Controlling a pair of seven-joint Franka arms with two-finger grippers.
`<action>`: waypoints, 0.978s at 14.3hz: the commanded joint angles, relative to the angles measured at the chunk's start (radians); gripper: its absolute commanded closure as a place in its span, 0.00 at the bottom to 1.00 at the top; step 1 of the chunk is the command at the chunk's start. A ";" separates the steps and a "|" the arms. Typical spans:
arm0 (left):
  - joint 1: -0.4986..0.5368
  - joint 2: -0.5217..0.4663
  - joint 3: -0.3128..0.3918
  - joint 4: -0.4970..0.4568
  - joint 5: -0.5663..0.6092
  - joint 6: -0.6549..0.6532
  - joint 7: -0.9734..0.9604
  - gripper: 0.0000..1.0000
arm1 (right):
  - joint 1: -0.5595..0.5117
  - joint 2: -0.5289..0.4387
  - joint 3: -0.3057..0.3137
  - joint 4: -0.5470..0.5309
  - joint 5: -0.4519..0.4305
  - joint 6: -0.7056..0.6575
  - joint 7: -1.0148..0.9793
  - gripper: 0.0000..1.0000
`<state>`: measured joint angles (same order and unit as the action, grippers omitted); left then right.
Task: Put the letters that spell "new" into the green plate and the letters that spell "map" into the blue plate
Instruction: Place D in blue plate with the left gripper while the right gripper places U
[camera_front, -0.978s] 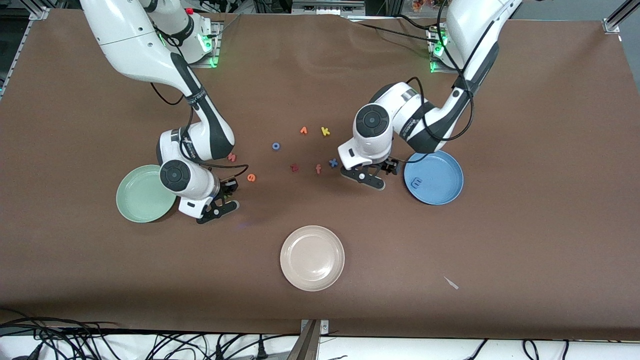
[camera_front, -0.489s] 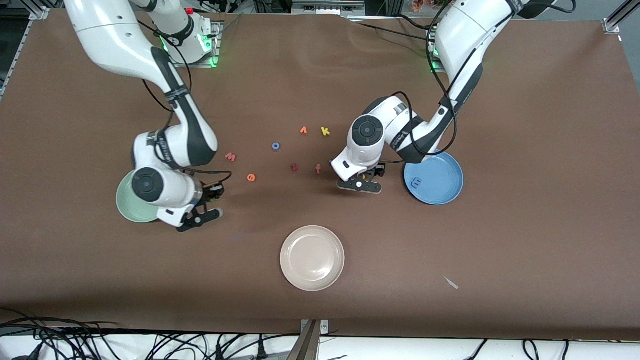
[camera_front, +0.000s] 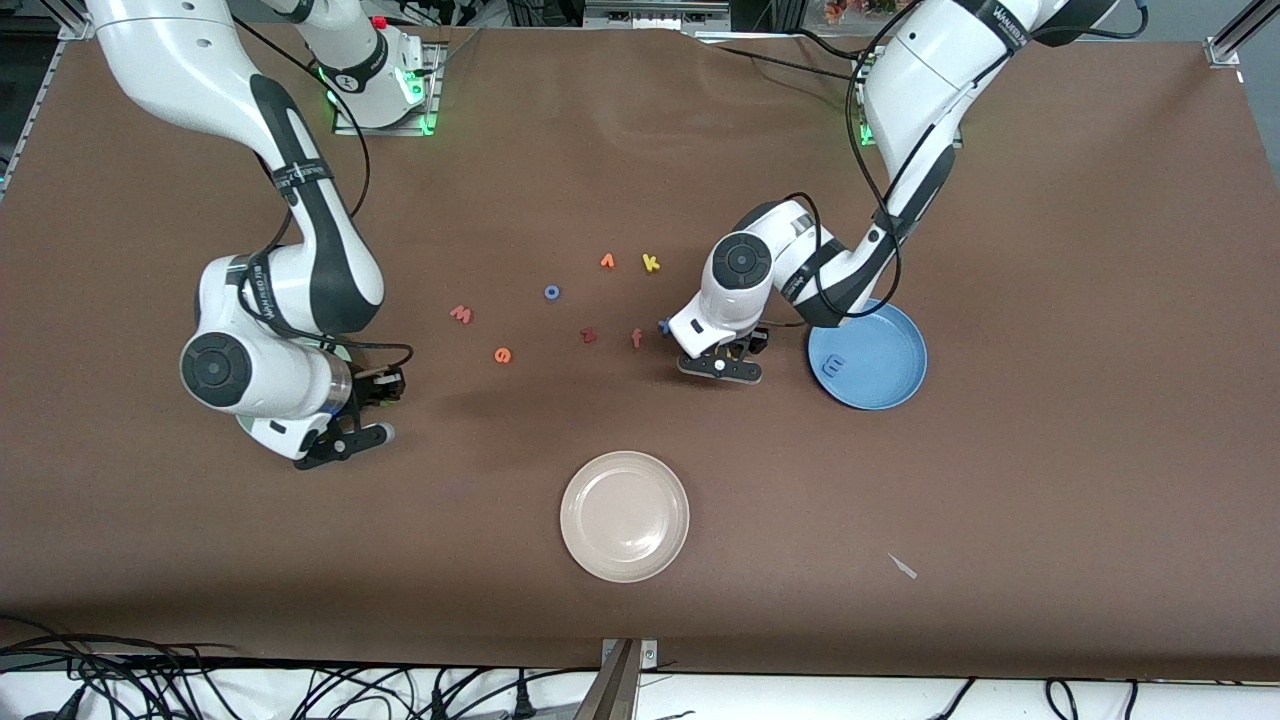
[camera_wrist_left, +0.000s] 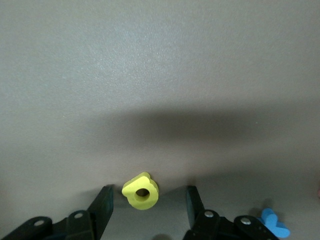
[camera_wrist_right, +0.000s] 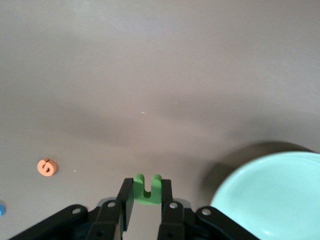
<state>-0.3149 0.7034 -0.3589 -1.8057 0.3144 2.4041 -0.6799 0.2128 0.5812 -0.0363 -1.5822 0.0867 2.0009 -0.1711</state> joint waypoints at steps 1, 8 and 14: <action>0.003 -0.012 0.000 -0.017 0.028 0.020 -0.020 0.49 | -0.012 -0.015 -0.036 0.004 0.019 -0.034 -0.021 0.90; 0.013 -0.039 -0.002 -0.014 0.028 0.009 -0.013 1.00 | -0.110 0.008 -0.059 -0.030 0.018 -0.036 -0.027 0.90; 0.081 -0.172 -0.005 -0.004 0.029 -0.219 0.060 0.97 | -0.182 0.045 -0.059 -0.058 0.019 -0.036 -0.039 0.90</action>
<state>-0.2725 0.6060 -0.3585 -1.7910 0.3174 2.2704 -0.6665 0.0526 0.6223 -0.1033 -1.6330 0.0869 1.9715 -0.1927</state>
